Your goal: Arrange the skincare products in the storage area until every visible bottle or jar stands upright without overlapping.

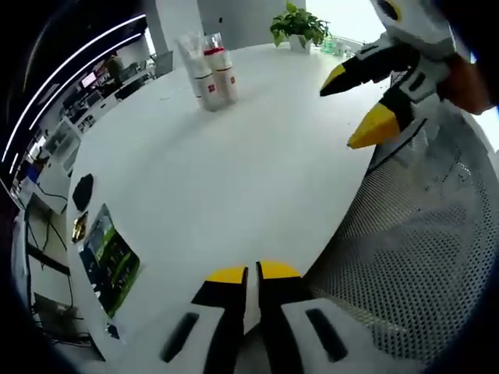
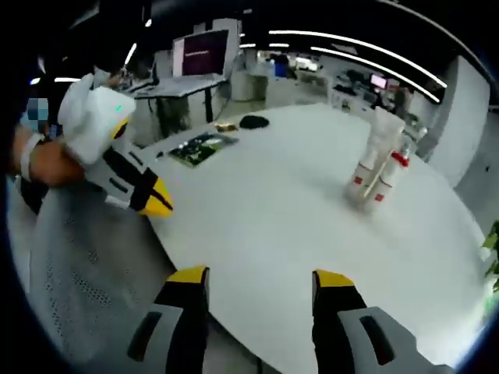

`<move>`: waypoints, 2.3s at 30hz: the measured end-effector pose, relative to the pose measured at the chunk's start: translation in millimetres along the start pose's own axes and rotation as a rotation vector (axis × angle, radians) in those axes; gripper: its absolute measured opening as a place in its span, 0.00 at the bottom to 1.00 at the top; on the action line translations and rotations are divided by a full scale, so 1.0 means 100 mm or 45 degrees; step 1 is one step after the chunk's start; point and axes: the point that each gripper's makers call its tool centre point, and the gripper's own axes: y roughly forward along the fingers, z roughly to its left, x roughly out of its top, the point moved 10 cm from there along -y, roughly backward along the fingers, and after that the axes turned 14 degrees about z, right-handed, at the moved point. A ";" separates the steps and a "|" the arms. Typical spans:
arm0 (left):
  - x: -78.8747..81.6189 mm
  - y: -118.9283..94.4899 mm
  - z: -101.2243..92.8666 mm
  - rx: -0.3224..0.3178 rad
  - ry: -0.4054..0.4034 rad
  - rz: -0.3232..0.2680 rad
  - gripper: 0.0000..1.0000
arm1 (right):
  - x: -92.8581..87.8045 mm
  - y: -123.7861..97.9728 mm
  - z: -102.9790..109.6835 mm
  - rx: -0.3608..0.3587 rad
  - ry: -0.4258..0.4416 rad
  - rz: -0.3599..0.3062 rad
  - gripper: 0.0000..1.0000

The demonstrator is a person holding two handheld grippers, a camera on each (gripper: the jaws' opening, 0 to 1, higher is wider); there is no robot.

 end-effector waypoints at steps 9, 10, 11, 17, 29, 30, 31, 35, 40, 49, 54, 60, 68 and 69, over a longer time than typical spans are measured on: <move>0.03 0.02 -0.04 -0.052 -0.038 -0.012 0.00 | 0.04 0.08 0.26 -0.093 -0.281 -0.082 0.45; 0.04 0.02 -0.04 -0.056 -0.039 -0.014 0.00 | 0.00 0.09 0.24 -0.124 -0.328 -0.022 0.44; 0.05 0.02 -0.05 -0.063 -0.054 -0.018 0.01 | -0.01 0.10 0.22 -0.129 -0.312 -0.026 0.44; 0.07 0.00 0.01 -0.088 -0.163 -0.076 0.01 | -0.04 0.13 0.20 -0.113 -0.264 -0.010 0.45; -0.25 -0.21 0.86 0.084 -0.741 -0.277 0.35 | -0.04 0.17 0.25 -0.068 -0.313 -0.007 0.45; -0.35 -0.23 0.99 0.129 -0.778 -0.260 0.38 | -0.04 0.16 0.25 -0.069 -0.313 -0.007 0.45; -0.41 -0.24 1.08 0.150 -0.801 -0.258 0.40 | -0.04 0.16 0.24 -0.070 -0.309 -0.008 0.45; -0.60 -0.24 1.39 0.205 -0.962 -0.273 0.53 | -0.04 0.16 0.23 -0.071 -0.294 -0.007 0.45; -0.55 -0.10 1.66 0.163 -1.198 -0.365 0.81 | -0.04 0.17 0.26 -0.046 -0.318 0.006 0.43; -0.16 0.31 1.75 0.246 -1.042 -0.206 0.99 | -0.07 0.18 0.22 -0.058 -0.297 0.031 0.43; -0.14 0.43 1.75 0.283 -0.970 -0.115 0.99 | -0.08 0.19 0.22 -0.045 -0.312 0.049 0.40; -0.17 0.40 1.77 0.298 -0.958 -0.104 0.91 | -0.10 0.20 0.22 -0.023 -0.301 0.058 0.41; -0.12 0.40 1.66 0.281 -0.976 -0.109 0.55 | -0.12 0.21 0.21 -0.016 -0.297 0.058 0.37; -0.09 0.44 1.68 0.291 -0.891 -0.134 0.54 | -0.12 0.21 0.21 -0.015 -0.298 0.067 0.37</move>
